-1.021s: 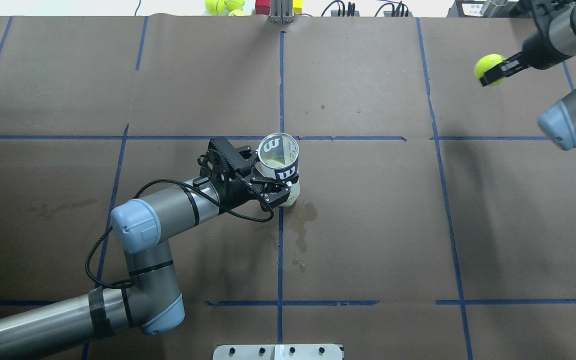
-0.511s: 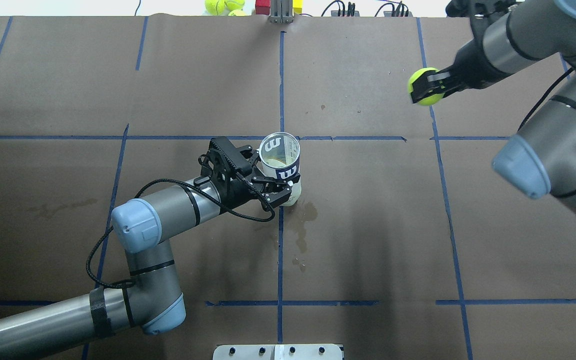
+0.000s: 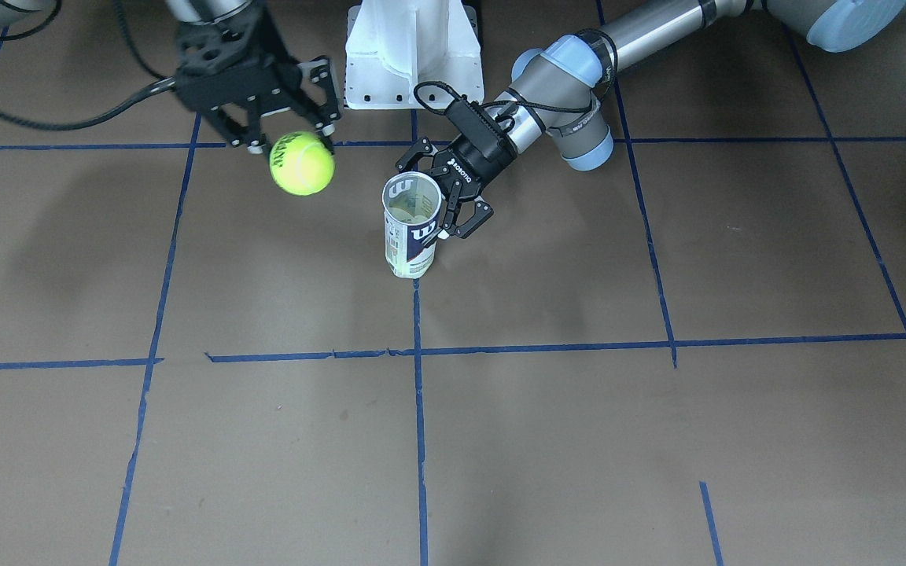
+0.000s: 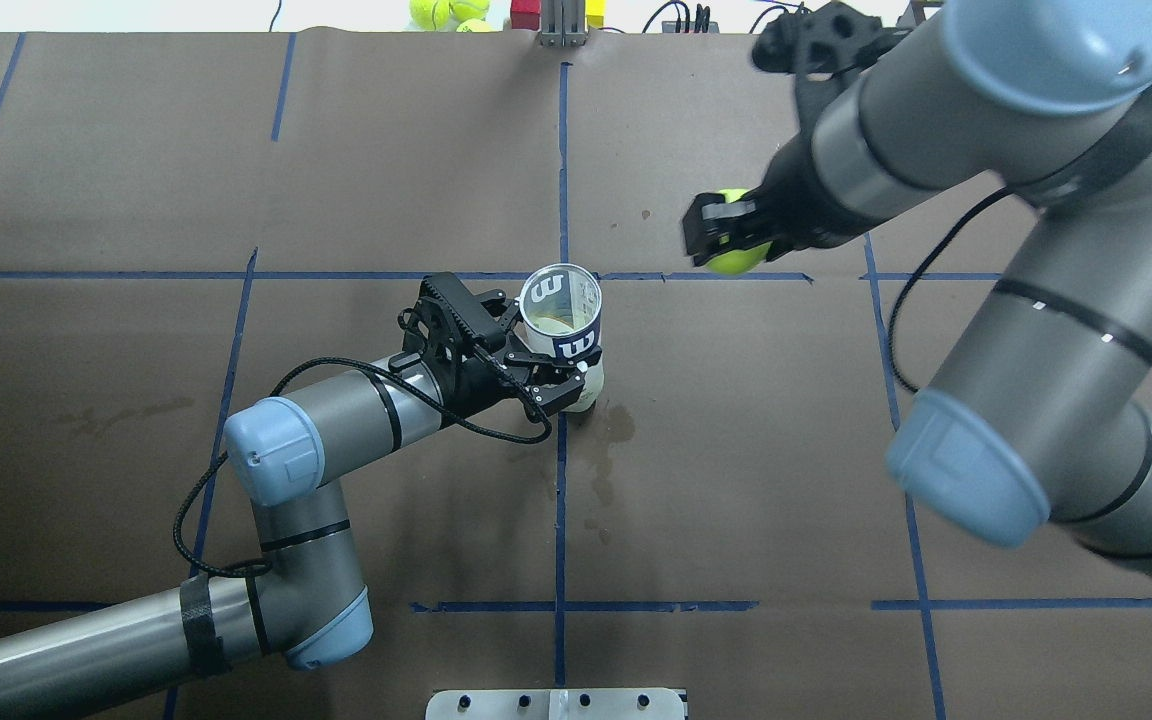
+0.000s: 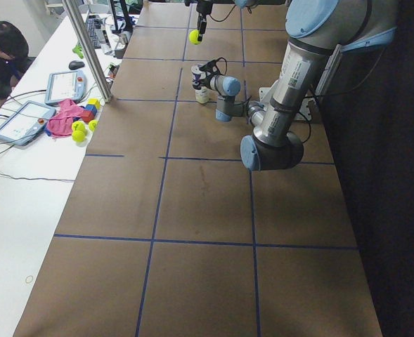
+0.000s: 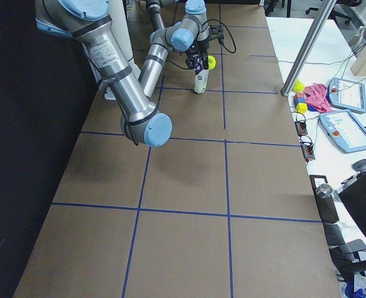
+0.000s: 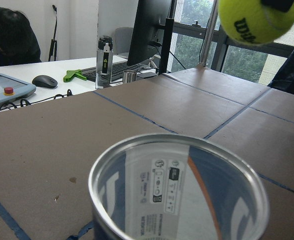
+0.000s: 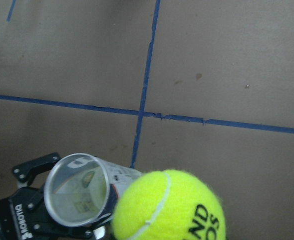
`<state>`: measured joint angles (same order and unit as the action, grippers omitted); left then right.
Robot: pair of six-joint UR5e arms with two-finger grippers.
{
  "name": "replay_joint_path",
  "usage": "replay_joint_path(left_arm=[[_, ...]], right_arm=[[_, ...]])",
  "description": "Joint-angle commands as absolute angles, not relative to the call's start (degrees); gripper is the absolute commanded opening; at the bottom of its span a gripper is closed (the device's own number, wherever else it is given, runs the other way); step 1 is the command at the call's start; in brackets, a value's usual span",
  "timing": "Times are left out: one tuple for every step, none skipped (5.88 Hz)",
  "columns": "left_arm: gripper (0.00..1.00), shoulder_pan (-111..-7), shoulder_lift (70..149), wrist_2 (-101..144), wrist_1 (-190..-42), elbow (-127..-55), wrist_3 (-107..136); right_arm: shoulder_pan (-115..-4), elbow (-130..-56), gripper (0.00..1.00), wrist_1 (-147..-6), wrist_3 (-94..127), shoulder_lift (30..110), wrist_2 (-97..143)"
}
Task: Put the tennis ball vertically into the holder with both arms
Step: 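Carry the Wilson ball with the right gripper above the can's opening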
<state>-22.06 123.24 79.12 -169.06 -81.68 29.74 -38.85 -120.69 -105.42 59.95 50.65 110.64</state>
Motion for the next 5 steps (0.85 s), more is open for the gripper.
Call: replay_joint_path(left_arm=[[0.81, -22.06, 123.31, 79.10, -169.10, -81.65, 27.17], [0.81, -22.06, 123.31, 79.10, -169.01, -81.65, 27.16], [0.81, -22.06, 123.22, 79.10, -169.01, -81.56, 27.16], [0.81, -21.97, 123.31, 79.10, -169.01, -81.48, 27.16], [0.81, -21.97, 123.31, 79.10, -169.01, -81.39, 27.16]], right_arm=[[-35.26, -120.59, 0.08, -110.39, 61.61, 46.23, 108.12], [-34.37, -118.93, 0.08, -110.48, 61.61, 44.23, 107.41], [-34.45, -114.30, 0.07, -110.57, 61.61, 40.47, 107.40], [-34.45, -112.00, 0.08, -110.48, 61.61, 38.60, 107.32], [-34.37, -110.93, 0.10, -110.48, 61.61, 38.41, 107.14]])
